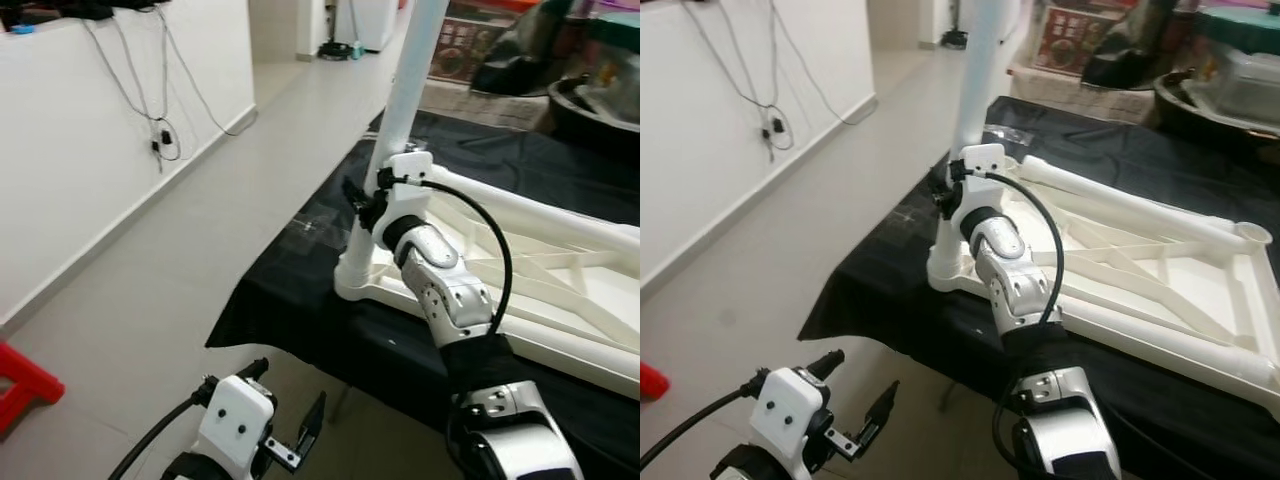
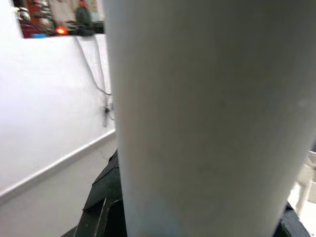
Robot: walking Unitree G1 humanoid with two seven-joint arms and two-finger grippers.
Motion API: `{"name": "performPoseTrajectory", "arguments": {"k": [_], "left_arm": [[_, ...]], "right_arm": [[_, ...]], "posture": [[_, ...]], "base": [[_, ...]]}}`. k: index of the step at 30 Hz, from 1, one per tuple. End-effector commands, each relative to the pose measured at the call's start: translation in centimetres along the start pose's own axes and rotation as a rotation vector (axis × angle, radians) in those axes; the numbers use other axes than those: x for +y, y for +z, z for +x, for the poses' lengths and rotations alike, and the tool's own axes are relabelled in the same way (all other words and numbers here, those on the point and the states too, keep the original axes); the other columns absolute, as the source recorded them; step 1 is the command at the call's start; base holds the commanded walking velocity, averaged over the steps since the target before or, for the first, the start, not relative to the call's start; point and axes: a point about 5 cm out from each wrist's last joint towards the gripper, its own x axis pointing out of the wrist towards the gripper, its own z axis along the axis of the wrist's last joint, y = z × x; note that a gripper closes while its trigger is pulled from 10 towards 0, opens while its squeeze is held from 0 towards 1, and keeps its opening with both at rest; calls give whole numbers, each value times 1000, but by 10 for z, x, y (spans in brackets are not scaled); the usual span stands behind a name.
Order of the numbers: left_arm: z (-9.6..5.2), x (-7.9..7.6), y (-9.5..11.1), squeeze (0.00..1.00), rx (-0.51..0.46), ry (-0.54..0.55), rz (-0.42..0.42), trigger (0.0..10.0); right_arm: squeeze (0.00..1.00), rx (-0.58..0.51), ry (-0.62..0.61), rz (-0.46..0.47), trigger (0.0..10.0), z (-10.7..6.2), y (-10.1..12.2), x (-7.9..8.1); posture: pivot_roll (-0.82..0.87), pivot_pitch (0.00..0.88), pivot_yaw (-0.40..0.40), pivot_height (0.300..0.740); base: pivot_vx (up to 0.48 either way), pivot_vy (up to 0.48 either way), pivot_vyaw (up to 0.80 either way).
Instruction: Building children table
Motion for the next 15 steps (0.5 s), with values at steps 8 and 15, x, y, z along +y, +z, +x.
{"name": "performPoseTrajectory", "arguments": {"k": [8,15], "left_arm": [[2,4,-5,0,18,8,3,10000],[5,5,-5,0,12,6,11,10000]], "right_arm": [[0,210,-355,-53,10000,-20,-42,-13],[0,267,-586,88,10000,-24,-45,-7]], "posture": [[133,125,-80,740],[134,120,-78,740]], "base": [[0,0,0],[0,0,0]]}}
